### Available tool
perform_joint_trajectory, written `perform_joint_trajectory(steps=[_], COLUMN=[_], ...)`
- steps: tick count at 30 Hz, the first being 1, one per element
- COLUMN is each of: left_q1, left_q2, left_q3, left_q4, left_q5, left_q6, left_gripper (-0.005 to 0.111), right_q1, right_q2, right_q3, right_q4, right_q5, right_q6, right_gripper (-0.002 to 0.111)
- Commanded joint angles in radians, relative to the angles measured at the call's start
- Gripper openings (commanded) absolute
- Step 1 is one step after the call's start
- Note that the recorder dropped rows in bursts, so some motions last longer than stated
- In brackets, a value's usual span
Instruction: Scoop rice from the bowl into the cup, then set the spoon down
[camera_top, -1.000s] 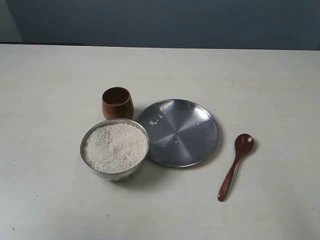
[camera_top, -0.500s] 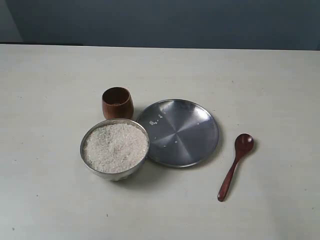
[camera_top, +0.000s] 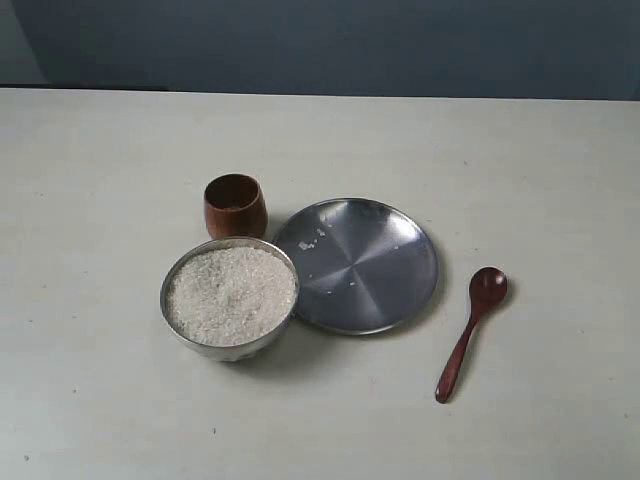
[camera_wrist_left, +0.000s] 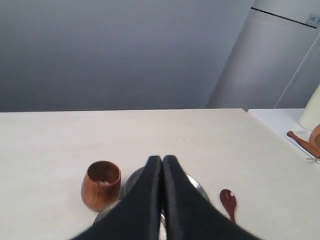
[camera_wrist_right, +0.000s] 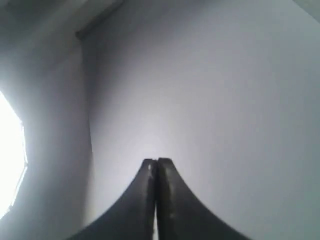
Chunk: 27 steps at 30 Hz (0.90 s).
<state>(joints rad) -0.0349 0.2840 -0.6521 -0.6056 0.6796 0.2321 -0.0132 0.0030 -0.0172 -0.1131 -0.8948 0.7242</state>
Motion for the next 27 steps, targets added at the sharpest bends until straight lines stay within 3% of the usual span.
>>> perform_joint_trajectory(steps=[1,3,7,13,20,23,27], left_q1=[0.003,0.003,0.003,0.003,0.003,0.003,0.003], left_q2=[0.043,0.060,0.107,0.218,0.341,0.382,0.435], left_q3=[-0.124,-0.177,-0.267,-0.361,-0.388,-0.388,-0.388], left_q4=[0.001,0.007,0.060,0.153,0.165,0.194,0.278], left_q5=[-0.003,-0.003,0.047,0.198,0.281,0.302,0.309], left_q6=[0.015,0.015,0.015,0.013,0.012,0.011,-0.017], left_gripper=[0.000,0.000,0.000,0.000,0.000,0.000,0.000], right_q1=[0.004,0.004,0.006,0.134,0.336,0.435,0.534], right_q2=[-0.003,-0.003,0.007,0.139,0.339,0.421,0.545], right_q3=[-0.097,-0.172,-0.349,-0.521,-0.652,-0.695,-0.773], right_q4=[-0.007,-0.080,-0.430,-0.613,-0.626,-0.524,-0.232], right_q5=[0.188,0.332,0.613,0.753,1.041,1.230,1.539], right_q6=[0.125,0.125,0.178,0.222,0.177,-0.020,-0.470], right_gripper=[0.000,-0.001,-0.001,-0.001,-0.001,-0.001,-0.001])
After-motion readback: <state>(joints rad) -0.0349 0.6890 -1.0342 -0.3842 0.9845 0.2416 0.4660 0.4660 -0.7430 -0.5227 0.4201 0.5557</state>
